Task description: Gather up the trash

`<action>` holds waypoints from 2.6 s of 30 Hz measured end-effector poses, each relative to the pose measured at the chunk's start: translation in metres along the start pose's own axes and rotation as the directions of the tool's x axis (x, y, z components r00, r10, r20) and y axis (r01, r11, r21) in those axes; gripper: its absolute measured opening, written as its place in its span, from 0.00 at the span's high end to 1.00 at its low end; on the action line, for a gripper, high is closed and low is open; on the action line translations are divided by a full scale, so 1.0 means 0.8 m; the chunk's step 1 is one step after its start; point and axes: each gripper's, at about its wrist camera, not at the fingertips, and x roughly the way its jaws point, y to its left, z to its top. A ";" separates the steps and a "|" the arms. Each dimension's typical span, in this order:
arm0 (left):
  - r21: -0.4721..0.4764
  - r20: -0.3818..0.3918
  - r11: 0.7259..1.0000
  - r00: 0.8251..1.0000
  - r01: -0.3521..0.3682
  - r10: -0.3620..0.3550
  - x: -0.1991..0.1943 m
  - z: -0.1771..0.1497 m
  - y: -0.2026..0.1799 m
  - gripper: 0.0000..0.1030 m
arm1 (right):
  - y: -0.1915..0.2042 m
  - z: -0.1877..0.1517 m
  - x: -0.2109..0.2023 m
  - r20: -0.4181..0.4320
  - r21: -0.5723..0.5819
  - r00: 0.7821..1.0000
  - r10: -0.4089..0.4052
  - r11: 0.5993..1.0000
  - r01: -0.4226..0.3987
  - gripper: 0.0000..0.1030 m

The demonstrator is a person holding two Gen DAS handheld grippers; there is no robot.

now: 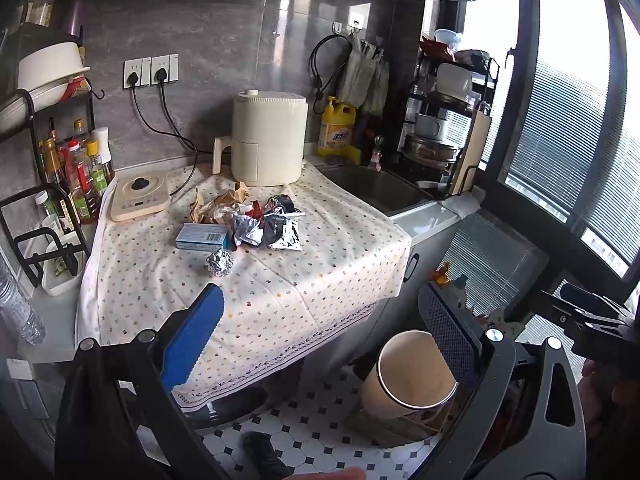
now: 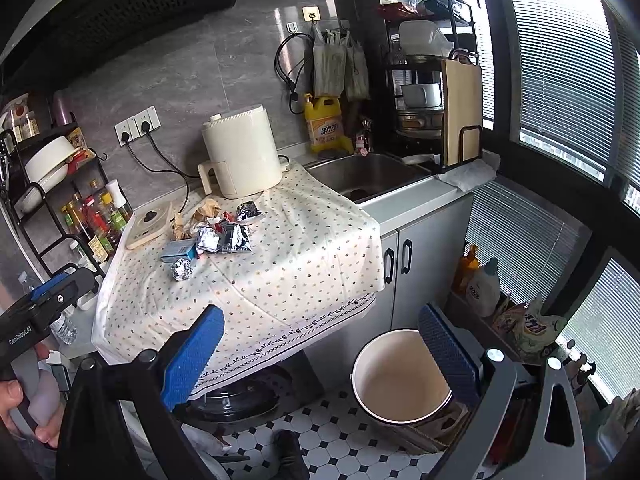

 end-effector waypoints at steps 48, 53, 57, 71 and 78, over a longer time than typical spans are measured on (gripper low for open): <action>-0.185 -0.170 0.983 0.985 -0.014 -0.018 0.240 0.027 0.207 0.24 | 0.135 0.074 0.239 -0.193 -0.066 0.977 0.085 0.993 -0.100 0.24; -0.192 -0.209 0.981 0.977 0.006 -0.047 0.285 0.025 0.224 0.27 | 0.155 0.081 0.278 -0.233 -0.062 0.967 0.103 0.991 -0.121 0.29; -0.194 -0.261 0.980 0.962 0.032 -0.083 0.325 0.015 0.231 0.27 | 0.174 0.085 0.307 -0.262 -0.073 0.958 0.114 0.988 -0.138 0.35; -0.160 -0.276 0.986 0.957 0.043 -0.086 0.352 0.023 0.285 0.66 | 0.265 0.086 0.409 -0.381 -0.067 0.903 0.199 0.968 -0.242 0.54; -0.193 -0.244 0.980 0.970 -0.038 -0.011 0.330 0.038 0.346 0.66 | 0.302 0.094 0.452 -0.413 -0.073 0.887 0.205 0.964 -0.257 0.54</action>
